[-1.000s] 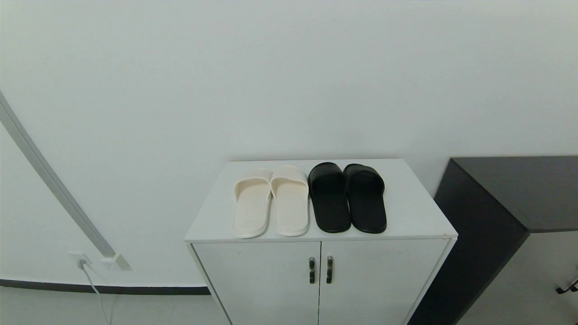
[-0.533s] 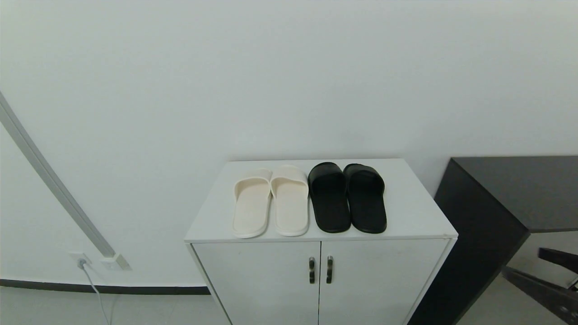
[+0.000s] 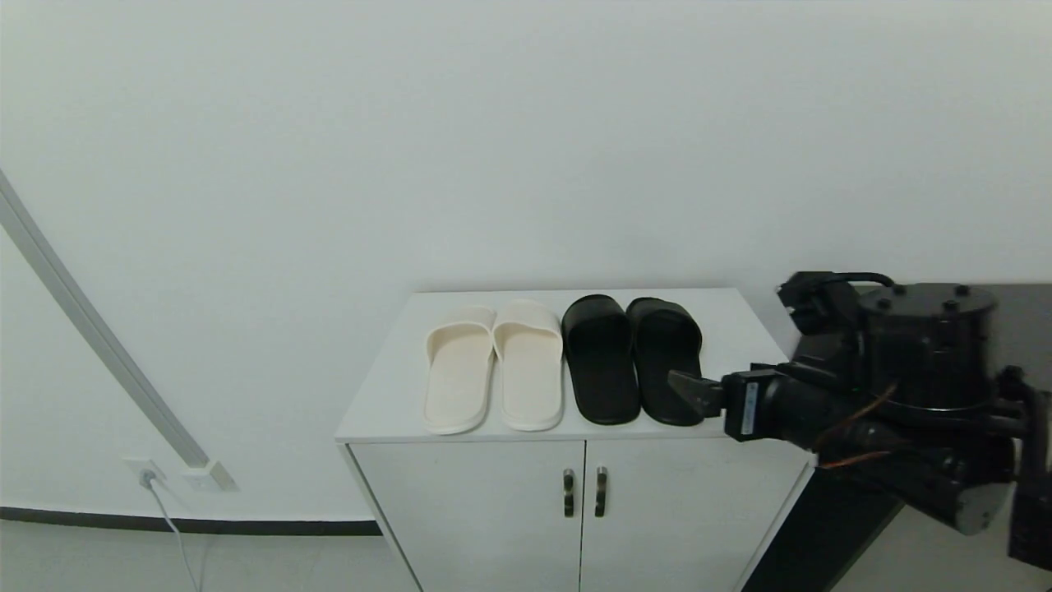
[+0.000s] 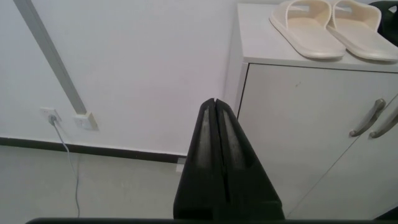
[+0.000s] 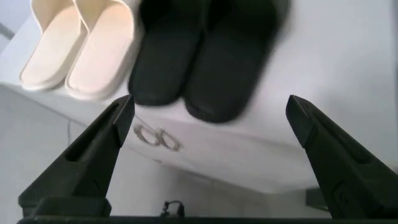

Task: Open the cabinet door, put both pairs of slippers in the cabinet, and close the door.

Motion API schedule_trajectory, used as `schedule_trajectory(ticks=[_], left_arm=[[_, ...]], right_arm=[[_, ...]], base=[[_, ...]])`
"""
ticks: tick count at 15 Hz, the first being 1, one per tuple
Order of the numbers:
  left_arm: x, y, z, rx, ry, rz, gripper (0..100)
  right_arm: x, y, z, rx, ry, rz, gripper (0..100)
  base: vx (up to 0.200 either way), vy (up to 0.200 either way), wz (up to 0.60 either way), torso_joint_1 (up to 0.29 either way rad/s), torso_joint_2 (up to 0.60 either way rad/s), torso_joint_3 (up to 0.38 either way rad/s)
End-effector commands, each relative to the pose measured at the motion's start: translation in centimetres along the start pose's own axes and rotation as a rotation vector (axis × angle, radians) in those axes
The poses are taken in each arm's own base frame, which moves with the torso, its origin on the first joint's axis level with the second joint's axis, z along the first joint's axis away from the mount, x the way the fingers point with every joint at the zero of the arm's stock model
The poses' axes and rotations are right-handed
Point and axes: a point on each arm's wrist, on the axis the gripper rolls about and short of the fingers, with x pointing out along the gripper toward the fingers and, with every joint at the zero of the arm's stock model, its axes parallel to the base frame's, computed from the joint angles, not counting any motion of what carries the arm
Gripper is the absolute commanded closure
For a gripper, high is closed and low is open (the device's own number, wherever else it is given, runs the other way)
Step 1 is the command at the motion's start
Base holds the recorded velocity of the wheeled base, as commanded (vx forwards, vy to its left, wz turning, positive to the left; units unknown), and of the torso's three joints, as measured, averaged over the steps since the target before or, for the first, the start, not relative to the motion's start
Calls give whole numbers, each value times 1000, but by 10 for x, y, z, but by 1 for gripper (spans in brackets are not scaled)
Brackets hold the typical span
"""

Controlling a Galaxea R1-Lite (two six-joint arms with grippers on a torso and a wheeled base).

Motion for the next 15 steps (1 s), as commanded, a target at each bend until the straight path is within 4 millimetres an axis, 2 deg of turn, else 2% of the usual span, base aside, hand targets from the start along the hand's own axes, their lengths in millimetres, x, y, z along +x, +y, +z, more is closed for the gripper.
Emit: schedule_trajectory(ticks=[1, 7, 10, 15], left_arm=[[0, 0, 0, -2, 1, 1, 100], [0, 0, 0, -2, 1, 1, 100], [0, 0, 0, 0, 1, 1, 100], [0, 0, 0, -2, -1, 1, 100]], right_arm=[[48, 29, -13, -22, 20, -69, 0], [105, 46, -15, -9, -53, -248, 0], [132, 49, -21, -8, -61, -286, 0], [169, 46, -19, 6, -98, -325, 0]], base=[[0, 0, 0, 0, 0, 0], [0, 0, 0, 0, 0, 0], [0, 0, 0, 0, 0, 0], [0, 0, 0, 0, 0, 0]])
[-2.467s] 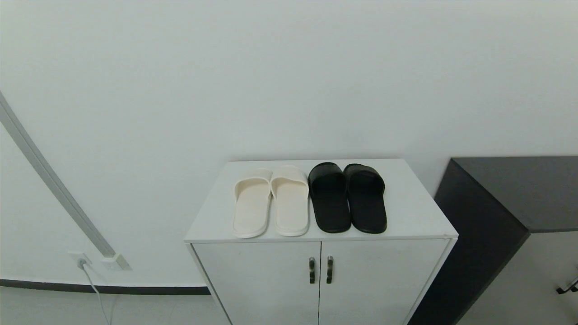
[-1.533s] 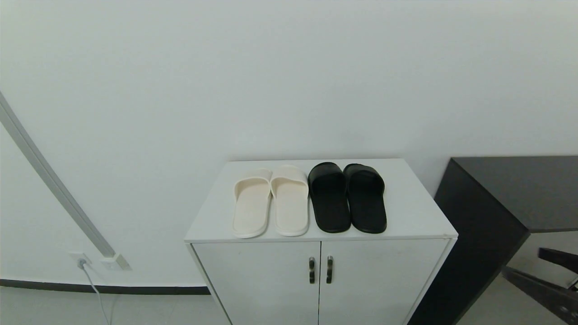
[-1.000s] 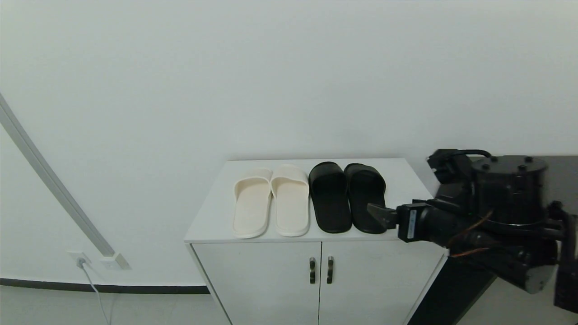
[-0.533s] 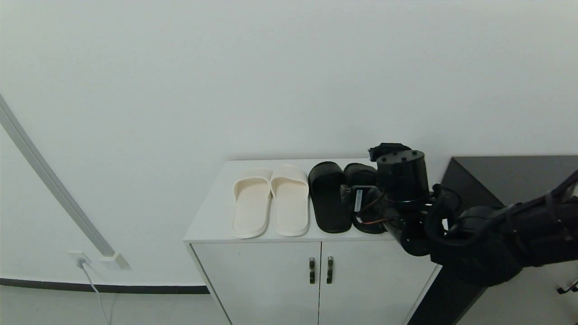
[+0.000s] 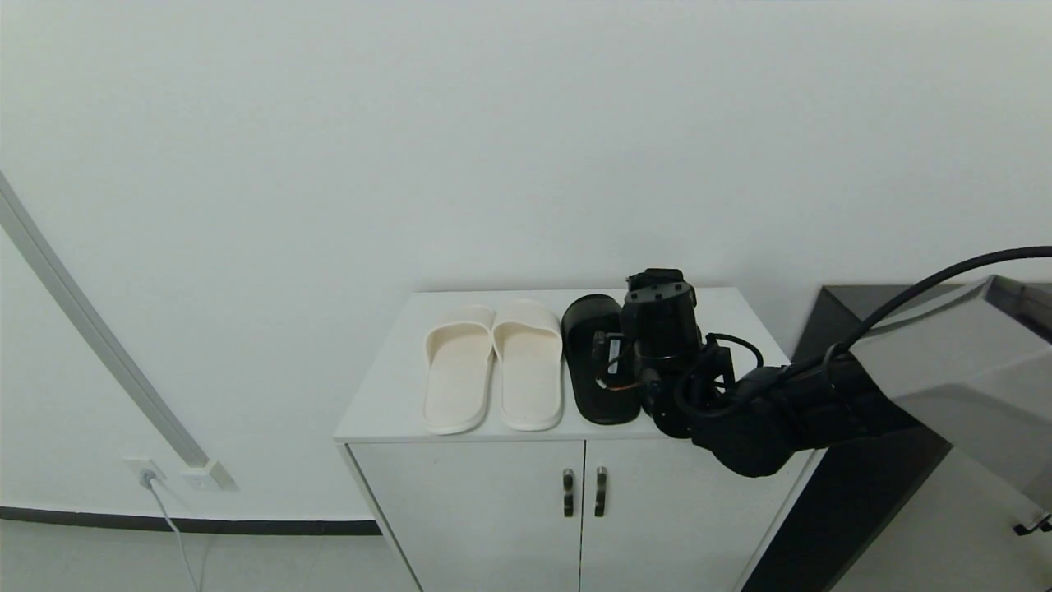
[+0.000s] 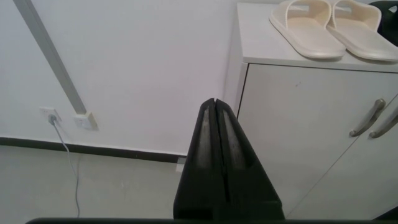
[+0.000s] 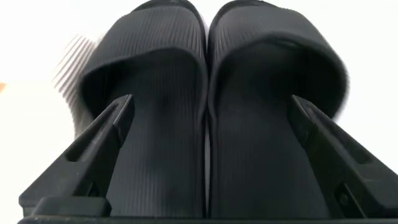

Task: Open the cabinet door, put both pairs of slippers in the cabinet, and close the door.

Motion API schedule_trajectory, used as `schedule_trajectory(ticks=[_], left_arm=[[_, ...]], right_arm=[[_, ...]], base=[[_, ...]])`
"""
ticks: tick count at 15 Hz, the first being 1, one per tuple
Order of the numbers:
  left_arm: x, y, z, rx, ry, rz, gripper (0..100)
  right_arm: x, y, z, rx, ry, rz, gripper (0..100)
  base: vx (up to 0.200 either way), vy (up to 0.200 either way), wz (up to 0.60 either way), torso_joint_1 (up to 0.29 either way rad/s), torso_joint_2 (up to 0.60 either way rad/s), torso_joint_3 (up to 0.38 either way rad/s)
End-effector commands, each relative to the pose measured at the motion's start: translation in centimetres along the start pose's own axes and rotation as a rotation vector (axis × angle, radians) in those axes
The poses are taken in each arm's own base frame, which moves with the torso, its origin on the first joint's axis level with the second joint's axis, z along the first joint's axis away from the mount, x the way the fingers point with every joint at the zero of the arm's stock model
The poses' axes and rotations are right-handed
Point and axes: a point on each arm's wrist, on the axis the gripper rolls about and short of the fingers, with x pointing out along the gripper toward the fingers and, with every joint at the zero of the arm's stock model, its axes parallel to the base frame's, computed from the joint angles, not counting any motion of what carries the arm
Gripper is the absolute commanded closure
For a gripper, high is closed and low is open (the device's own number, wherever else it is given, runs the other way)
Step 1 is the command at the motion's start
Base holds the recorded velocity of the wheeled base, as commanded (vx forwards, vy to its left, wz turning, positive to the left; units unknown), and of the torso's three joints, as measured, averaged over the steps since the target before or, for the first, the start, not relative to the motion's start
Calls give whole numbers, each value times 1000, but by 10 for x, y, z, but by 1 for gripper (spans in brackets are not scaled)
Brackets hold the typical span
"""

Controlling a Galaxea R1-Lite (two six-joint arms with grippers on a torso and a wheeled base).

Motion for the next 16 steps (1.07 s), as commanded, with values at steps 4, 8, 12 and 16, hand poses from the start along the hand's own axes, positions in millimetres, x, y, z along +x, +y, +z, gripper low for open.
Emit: schedule_trajectory(ticks=[4, 8, 12, 16], left_arm=[[0, 0, 0, 0, -1, 1, 100], [0, 0, 0, 0, 1, 1, 100], [0, 0, 0, 0, 1, 1, 100], [0, 0, 0, 0, 1, 1, 100]], right_arm=[[32, -1, -5, 2, -14, -35, 0], [51, 2, -6, -9, -38, -47, 0], [57, 1, -8, -19, -39, -54, 100], [55, 1, -4, -13, -47, -54, 100]], base=[[0, 0, 0, 0, 0, 0], [0, 0, 0, 0, 0, 0], [0, 0, 0, 0, 0, 0], [0, 0, 0, 0, 0, 0]])
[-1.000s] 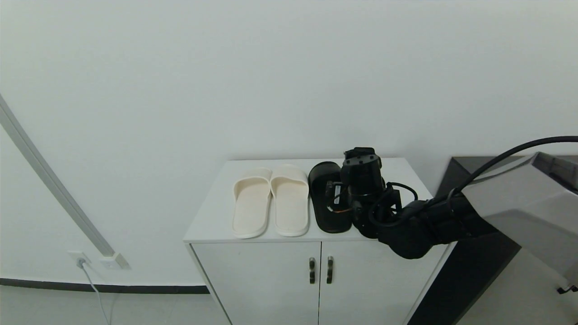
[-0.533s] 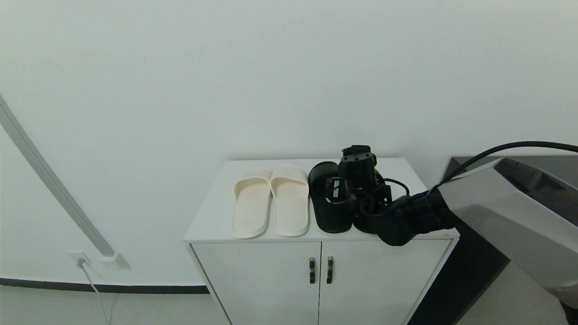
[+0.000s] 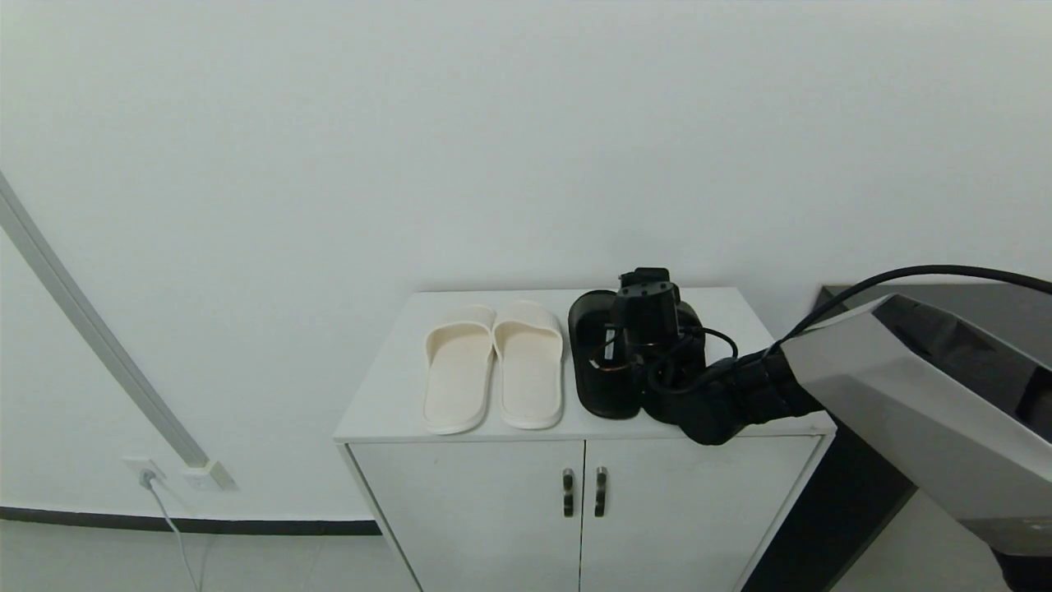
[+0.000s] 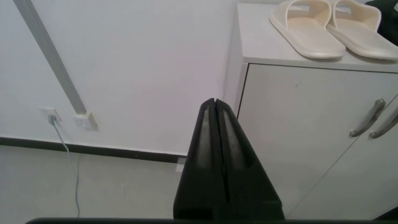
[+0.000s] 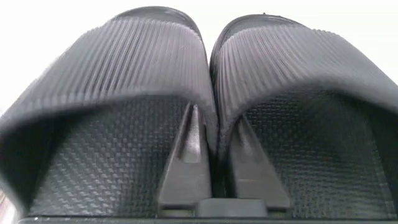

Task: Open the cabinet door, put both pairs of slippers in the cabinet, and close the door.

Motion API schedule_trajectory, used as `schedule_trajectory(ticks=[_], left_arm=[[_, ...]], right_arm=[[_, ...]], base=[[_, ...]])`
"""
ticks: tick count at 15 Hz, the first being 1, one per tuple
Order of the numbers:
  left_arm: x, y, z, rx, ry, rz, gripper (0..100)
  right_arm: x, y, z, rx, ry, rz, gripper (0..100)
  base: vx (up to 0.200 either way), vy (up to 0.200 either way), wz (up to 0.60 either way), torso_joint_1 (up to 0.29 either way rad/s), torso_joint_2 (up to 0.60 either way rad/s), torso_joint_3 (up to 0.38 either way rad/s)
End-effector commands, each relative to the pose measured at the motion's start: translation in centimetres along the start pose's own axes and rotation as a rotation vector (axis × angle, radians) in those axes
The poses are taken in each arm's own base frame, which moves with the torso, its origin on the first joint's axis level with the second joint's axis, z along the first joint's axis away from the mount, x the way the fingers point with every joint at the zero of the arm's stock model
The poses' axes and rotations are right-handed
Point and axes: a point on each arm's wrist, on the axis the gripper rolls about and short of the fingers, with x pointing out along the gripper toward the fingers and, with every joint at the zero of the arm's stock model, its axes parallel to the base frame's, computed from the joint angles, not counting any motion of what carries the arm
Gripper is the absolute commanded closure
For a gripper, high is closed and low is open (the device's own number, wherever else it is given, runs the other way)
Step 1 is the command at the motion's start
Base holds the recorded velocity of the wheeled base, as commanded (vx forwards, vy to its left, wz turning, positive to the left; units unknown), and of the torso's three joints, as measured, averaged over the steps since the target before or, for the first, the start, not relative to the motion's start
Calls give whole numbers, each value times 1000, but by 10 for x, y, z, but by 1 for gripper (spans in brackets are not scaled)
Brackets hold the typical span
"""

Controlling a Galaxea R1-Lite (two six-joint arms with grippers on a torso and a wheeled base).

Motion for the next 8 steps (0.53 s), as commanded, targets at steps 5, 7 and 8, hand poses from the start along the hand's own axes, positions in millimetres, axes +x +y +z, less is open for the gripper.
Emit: schedule_trajectory(ticks=[5, 7, 8], left_arm=[[0, 0, 0, 0, -1, 1, 100], [0, 0, 0, 0, -1, 1, 100], [0, 0, 0, 0, 1, 1, 100]], right_arm=[[-60, -23, 50, 9, -19, 143, 100], [-104, -42, 60, -28, -10, 312, 100], [-121, -50, 61, -46, -1, 378, 100]], base=[[0, 0, 0, 0, 0, 0], [0, 0, 0, 0, 0, 0], [0, 0, 0, 0, 0, 0]])
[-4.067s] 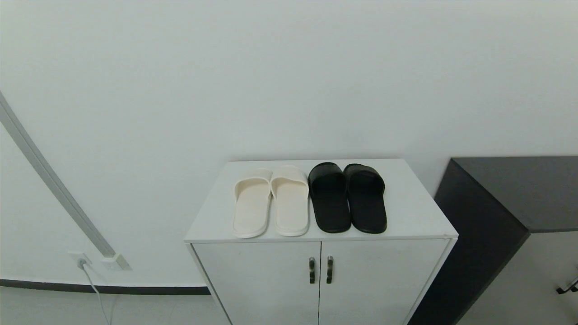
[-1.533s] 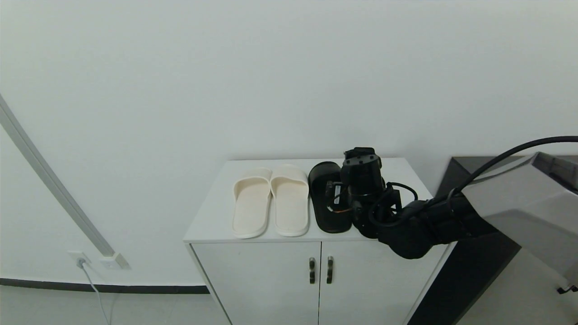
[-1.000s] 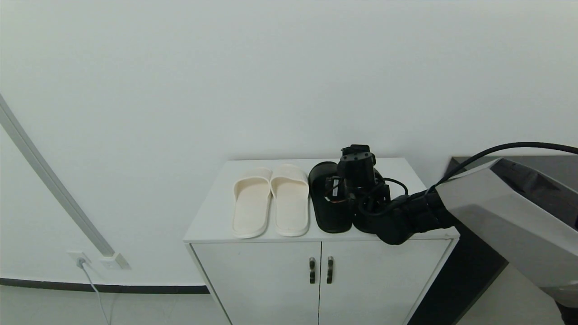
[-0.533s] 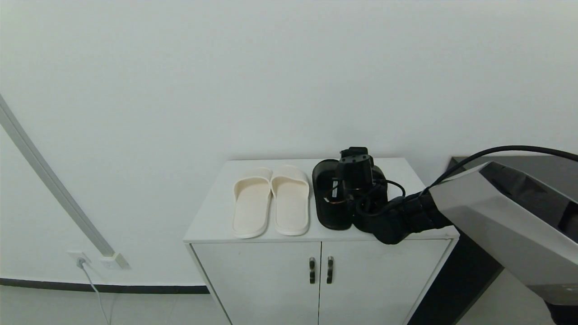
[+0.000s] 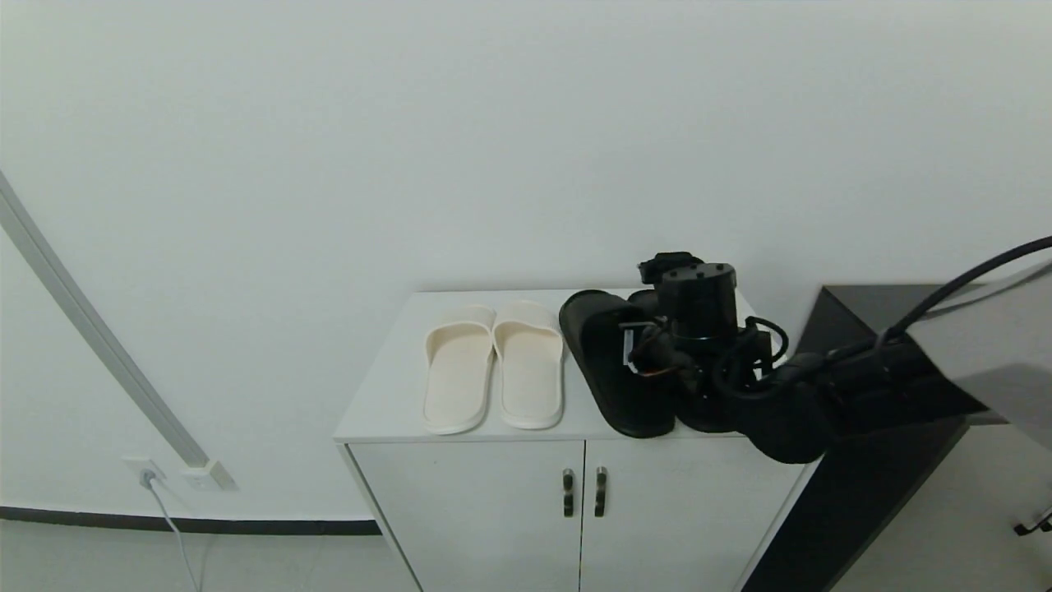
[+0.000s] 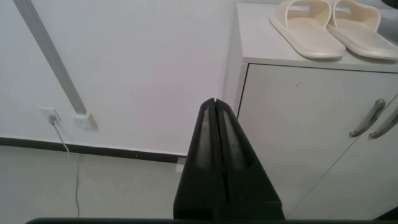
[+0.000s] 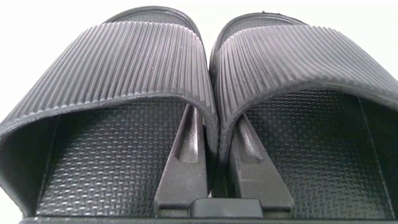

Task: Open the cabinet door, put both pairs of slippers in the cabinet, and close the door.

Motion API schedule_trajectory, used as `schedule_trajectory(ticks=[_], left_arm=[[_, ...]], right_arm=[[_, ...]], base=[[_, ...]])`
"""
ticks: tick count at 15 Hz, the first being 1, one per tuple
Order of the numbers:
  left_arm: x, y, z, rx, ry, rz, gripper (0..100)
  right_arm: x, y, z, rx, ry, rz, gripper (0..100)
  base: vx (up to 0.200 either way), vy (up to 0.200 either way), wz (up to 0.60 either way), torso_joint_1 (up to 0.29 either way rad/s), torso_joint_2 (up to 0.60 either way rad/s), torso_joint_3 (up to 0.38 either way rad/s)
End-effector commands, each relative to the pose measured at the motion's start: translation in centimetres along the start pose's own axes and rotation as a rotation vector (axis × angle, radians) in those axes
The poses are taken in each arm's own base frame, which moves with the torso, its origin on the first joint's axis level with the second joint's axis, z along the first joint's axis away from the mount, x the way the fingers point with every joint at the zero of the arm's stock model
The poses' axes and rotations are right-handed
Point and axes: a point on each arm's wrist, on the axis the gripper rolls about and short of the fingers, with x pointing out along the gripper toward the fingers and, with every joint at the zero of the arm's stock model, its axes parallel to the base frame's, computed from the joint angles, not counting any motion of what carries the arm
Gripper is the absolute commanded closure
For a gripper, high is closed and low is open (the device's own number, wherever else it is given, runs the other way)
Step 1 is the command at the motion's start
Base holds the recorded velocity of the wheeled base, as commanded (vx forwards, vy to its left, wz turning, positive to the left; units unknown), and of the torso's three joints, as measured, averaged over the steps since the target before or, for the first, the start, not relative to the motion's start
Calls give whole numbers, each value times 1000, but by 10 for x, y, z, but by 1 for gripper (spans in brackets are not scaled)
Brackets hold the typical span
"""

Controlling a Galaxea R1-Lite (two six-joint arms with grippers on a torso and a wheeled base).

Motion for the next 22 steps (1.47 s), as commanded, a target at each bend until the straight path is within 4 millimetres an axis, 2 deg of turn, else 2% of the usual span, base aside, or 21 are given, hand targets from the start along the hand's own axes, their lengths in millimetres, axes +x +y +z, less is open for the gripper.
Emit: schedule_trajectory(ticks=[1, 5, 8, 11, 20, 22], left_arm=[[0, 0, 0, 0, 1, 1, 100], [0, 0, 0, 0, 0, 1, 100], [0, 0, 0, 0, 0, 1, 100], [0, 0, 0, 0, 0, 0, 100], [0, 0, 0, 0, 0, 1, 100], [0, 0, 0, 0, 0, 0, 100]], right_arm=[[-74, -13, 25, -12, -33, 192, 100], [-138, -37, 14, -33, 42, 490, 100], [-157, -47, 4, -55, 94, 591, 100], [-157, -47, -1, -89, 105, 604, 100], [-158, -49, -6, -105, 114, 602, 100], [-158, -49, -6, -108, 114, 603, 100]], base=[[0, 0, 0, 0, 0, 0], [0, 0, 0, 0, 0, 0], [0, 0, 0, 0, 0, 0], [0, 0, 0, 0, 0, 0], [-200, 0, 0, 2, 4, 2], [0, 0, 0, 0, 0, 0]])
